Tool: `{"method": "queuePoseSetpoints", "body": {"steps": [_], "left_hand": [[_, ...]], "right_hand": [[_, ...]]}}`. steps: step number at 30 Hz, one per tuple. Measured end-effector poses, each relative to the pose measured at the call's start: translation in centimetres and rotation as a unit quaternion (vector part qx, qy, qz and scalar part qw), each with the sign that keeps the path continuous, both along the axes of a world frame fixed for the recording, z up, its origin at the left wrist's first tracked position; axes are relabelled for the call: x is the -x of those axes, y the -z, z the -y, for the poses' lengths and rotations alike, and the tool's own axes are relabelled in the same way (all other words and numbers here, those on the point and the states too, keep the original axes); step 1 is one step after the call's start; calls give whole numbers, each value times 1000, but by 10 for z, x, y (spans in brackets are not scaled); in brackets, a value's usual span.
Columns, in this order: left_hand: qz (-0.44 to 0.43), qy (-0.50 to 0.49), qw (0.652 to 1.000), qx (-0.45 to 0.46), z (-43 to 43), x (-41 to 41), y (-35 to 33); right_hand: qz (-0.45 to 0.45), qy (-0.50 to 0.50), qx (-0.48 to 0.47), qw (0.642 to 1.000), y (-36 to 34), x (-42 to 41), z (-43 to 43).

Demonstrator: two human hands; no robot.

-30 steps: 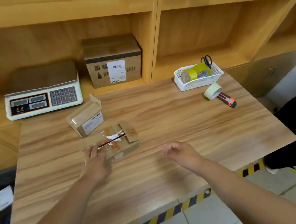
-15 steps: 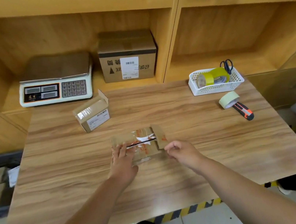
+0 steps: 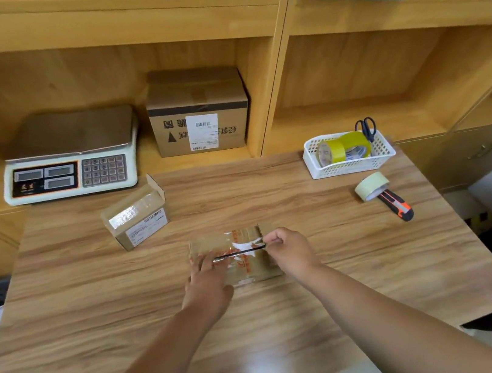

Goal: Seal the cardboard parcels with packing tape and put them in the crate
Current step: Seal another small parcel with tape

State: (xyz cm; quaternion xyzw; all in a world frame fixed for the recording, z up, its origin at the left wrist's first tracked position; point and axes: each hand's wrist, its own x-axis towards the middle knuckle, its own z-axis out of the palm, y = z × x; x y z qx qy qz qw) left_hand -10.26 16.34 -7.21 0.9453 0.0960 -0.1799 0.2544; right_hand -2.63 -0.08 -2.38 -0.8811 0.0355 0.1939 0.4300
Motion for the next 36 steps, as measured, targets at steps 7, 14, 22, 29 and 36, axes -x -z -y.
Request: {"method": "queuePoseSetpoints", "body": {"steps": [7, 14, 22, 29, 36], "left_hand": [[-9, -32, 999, -5, 21, -5, -7], [-10, -81, 997, -7, 50, -12, -12], [6, -91, 990, -110, 74, -17, -10], [49, -52, 988, -135, 77, -18, -12], [57, -26, 985, -161, 78, -24, -4]], "right_hand": [[4, -24, 29, 999, 4, -19, 22], [15, -97, 92, 991, 6, -46, 46], [9, -154, 153, 976, 16, -60, 58], [34, -151, 166, 974, 30, -54, 58], [45, -133, 156, 978, 31, -54, 58]]}}
